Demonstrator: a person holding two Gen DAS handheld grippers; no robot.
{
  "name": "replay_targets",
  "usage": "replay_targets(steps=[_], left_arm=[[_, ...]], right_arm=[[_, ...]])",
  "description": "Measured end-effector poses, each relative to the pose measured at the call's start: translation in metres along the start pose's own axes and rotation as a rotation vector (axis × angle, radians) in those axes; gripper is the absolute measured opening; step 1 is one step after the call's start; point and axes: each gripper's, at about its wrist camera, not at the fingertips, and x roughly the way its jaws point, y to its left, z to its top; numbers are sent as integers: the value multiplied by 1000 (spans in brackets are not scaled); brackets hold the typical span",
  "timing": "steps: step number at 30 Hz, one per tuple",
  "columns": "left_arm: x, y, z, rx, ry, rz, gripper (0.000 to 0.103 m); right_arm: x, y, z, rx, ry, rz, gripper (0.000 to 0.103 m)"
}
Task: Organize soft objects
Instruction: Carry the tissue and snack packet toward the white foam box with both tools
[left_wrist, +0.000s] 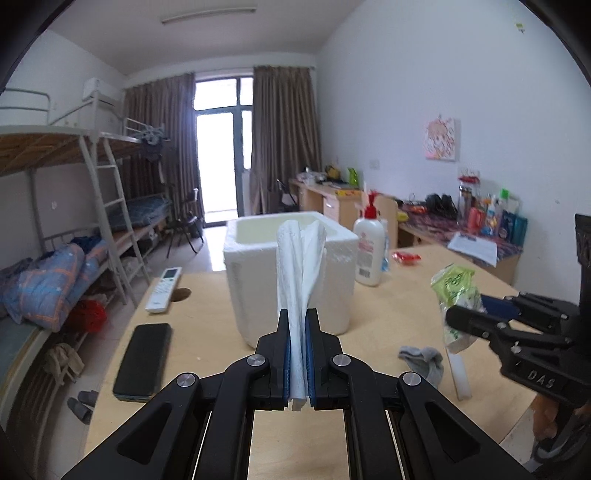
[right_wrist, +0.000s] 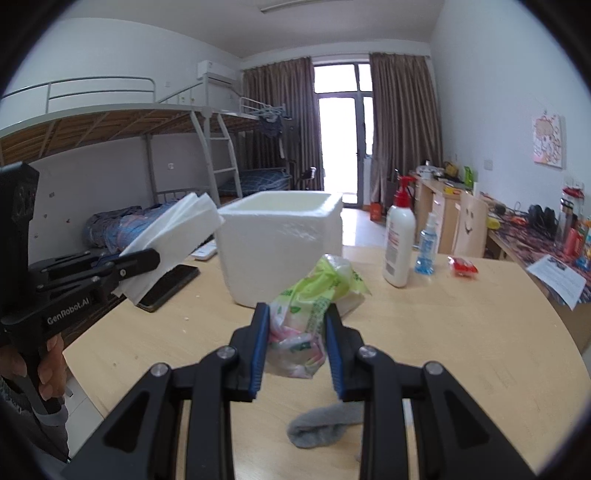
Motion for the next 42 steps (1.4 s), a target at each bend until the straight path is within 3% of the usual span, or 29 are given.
replay_targets(steps=[21, 42], left_arm=[[-23, 40, -1, -91, -68, 80, 7], [-10, 44, 22, -82, -65, 26, 7]], right_arm=[[20, 60, 30, -135, -36, 136, 33], [23, 50, 55, -119, -50, 78, 33]])
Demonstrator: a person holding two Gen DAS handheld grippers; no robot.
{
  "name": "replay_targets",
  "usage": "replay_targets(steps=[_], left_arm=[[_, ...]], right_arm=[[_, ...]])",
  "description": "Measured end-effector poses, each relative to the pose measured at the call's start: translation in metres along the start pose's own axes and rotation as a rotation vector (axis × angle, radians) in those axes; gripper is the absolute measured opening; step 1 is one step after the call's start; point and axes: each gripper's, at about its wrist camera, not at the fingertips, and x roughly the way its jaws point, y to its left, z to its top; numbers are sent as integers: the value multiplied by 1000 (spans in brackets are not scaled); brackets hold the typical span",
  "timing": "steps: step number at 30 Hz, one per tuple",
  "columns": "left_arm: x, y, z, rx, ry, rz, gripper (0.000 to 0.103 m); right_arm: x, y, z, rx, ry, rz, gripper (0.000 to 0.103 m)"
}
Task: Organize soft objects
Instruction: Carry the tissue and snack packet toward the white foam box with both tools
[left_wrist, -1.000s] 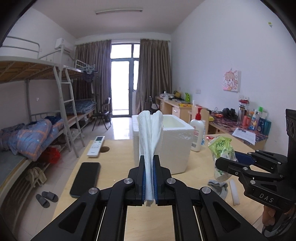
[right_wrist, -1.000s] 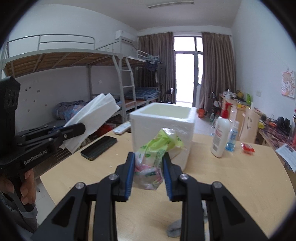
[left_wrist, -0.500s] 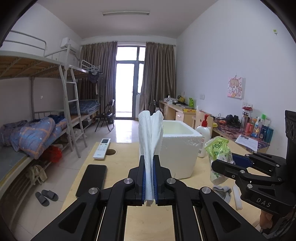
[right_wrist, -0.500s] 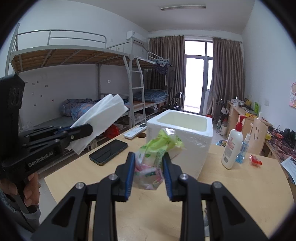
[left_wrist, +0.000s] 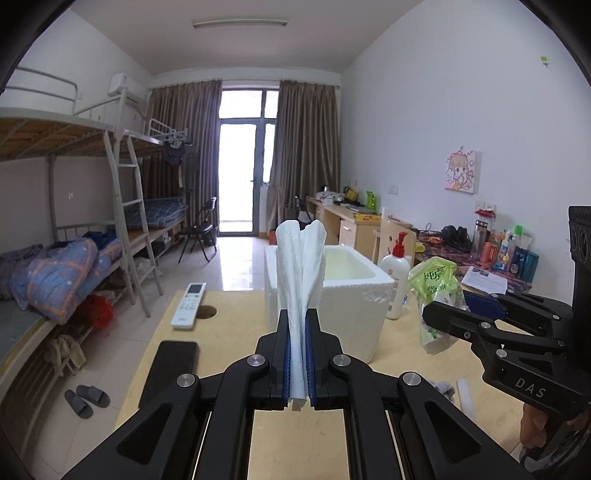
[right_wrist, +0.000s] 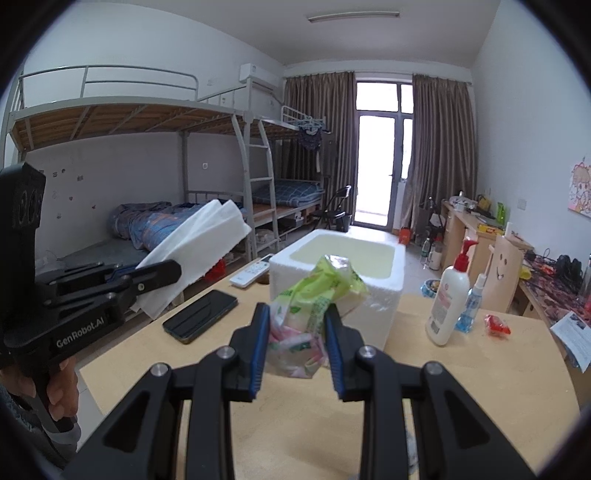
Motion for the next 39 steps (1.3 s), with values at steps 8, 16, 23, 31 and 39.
replay_targets(steps=[8, 16, 23, 31, 39], left_arm=[[14, -7, 22, 20, -6, 9, 7], [31, -13, 41, 40, -4, 12, 7], [46, -20, 52, 61, -12, 13, 7], [63, -17, 62, 51, -12, 19, 7], [85, -13, 77, 37, 4, 26, 7]], right_arm=[[5, -8, 14, 6, -16, -17, 33], [15, -17, 27, 17, -20, -21, 33], [23, -24, 36, 15, -21, -31, 33], [32, -30, 41, 11, -18, -41, 33], [42, -35, 51, 13, -25, -43, 33]])
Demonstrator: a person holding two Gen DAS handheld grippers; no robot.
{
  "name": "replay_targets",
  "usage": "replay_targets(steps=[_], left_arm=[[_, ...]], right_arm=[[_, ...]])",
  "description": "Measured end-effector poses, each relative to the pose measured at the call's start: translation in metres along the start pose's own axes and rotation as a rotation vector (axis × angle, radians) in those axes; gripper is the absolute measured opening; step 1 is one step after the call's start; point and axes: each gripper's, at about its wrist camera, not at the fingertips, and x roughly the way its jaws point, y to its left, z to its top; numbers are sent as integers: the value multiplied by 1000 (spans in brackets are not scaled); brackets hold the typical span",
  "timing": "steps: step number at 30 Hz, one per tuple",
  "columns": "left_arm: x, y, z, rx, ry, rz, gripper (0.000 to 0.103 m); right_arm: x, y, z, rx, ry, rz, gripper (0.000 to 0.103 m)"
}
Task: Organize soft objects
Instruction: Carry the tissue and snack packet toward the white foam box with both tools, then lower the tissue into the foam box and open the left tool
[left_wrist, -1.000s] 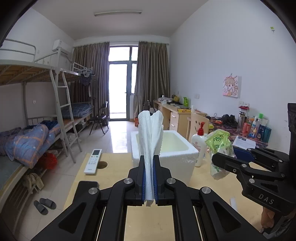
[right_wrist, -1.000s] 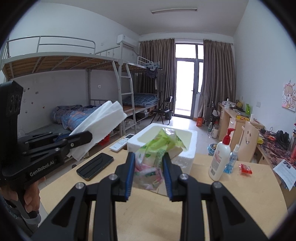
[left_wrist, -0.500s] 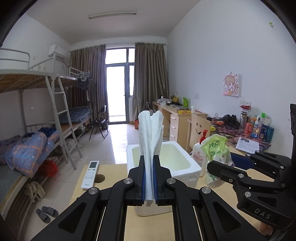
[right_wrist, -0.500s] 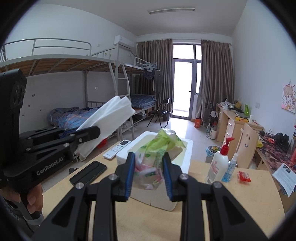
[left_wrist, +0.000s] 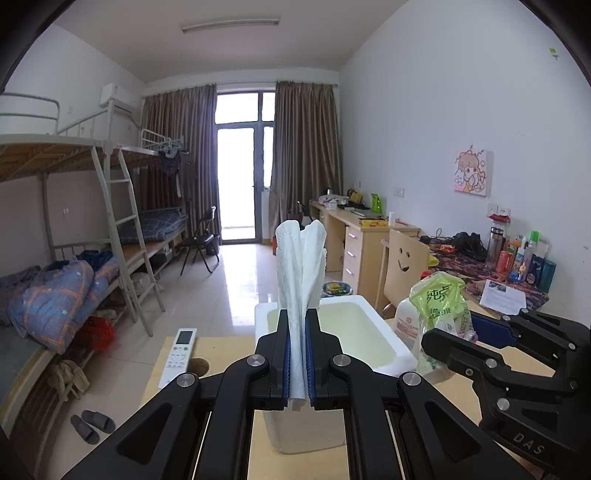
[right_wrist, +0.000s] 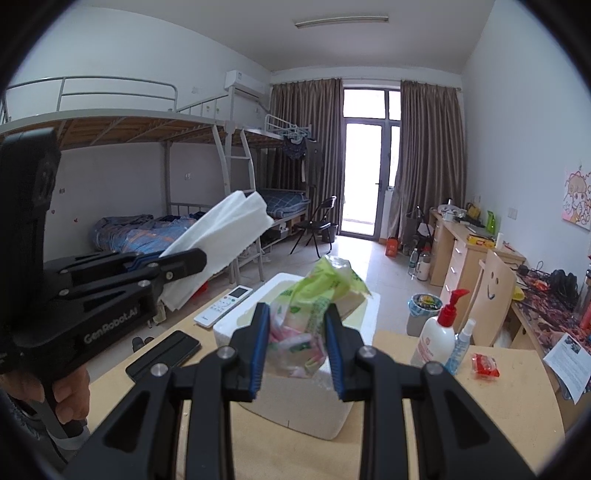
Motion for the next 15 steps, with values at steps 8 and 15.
replay_targets(steps=[8, 15], left_arm=[[27, 4, 8, -12, 31, -15, 7], [53, 6, 9, -12, 73, -19, 7]], right_arm=[[19, -4, 10, 0, -2, 4, 33], [41, -12, 10, 19, 22, 4, 34]])
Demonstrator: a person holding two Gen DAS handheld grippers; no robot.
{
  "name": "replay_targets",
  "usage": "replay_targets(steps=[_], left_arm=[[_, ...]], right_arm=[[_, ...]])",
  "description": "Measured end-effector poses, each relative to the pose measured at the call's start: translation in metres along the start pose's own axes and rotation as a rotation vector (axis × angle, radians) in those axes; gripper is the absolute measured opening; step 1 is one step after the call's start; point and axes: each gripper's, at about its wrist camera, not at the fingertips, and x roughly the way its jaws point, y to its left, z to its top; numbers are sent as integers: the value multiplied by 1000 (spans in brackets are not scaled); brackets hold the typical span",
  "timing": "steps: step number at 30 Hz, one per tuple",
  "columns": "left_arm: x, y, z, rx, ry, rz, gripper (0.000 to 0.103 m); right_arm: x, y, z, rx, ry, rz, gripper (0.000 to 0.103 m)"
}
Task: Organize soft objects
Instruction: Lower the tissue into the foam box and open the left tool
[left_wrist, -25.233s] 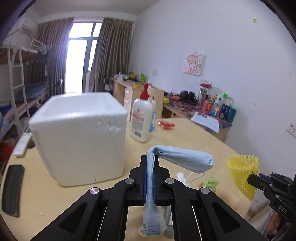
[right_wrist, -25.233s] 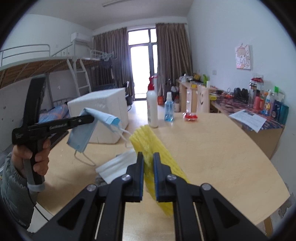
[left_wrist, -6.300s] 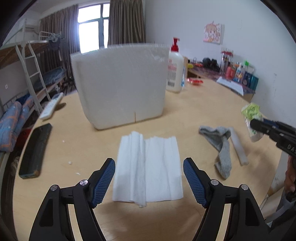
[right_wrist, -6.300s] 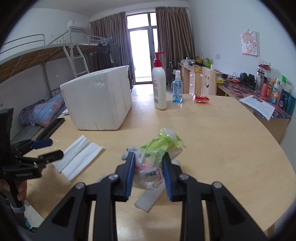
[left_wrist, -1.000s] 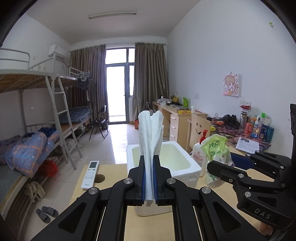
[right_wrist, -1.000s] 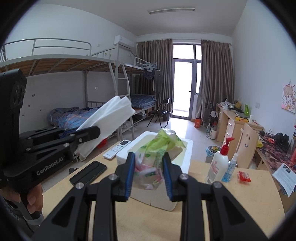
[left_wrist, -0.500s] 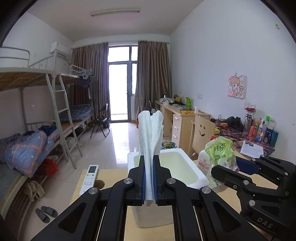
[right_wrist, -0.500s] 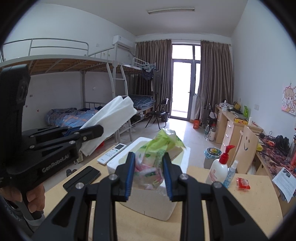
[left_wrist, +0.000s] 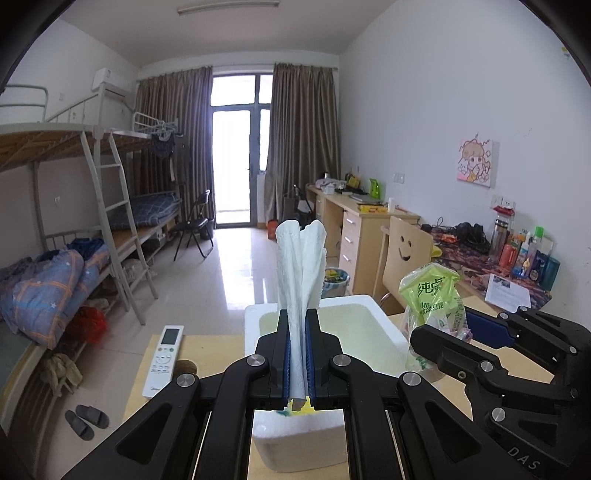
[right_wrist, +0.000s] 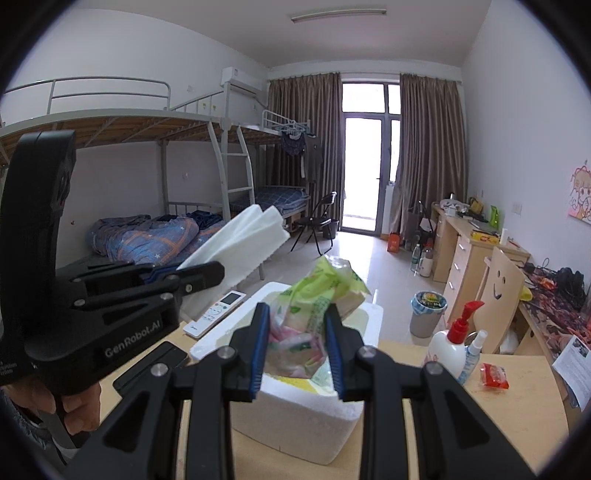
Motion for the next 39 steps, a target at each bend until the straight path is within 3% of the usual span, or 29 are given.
replay_targets(steps=[12, 25, 28, 30, 36, 39], left_arm=[[35, 1, -7, 6, 69, -27, 7], [57, -15, -5, 21, 114, -79, 8], [64, -14, -8, 22, 136, -65, 22], [66, -12, -9, 14, 135, -51, 57], [64, -7, -8, 0, 121, -28, 71], [60, -7, -7, -6, 105, -17, 73]], right_arm=[[21, -6, -3, 35, 45, 2, 33], [16, -13, 5, 60, 42, -27, 34], [16, -13, 4, 63, 43, -33, 33], [16, -14, 5, 63, 42, -34, 33], [12, -15, 7, 68, 28, -46, 33], [11, -15, 6, 71, 24, -48, 33]])
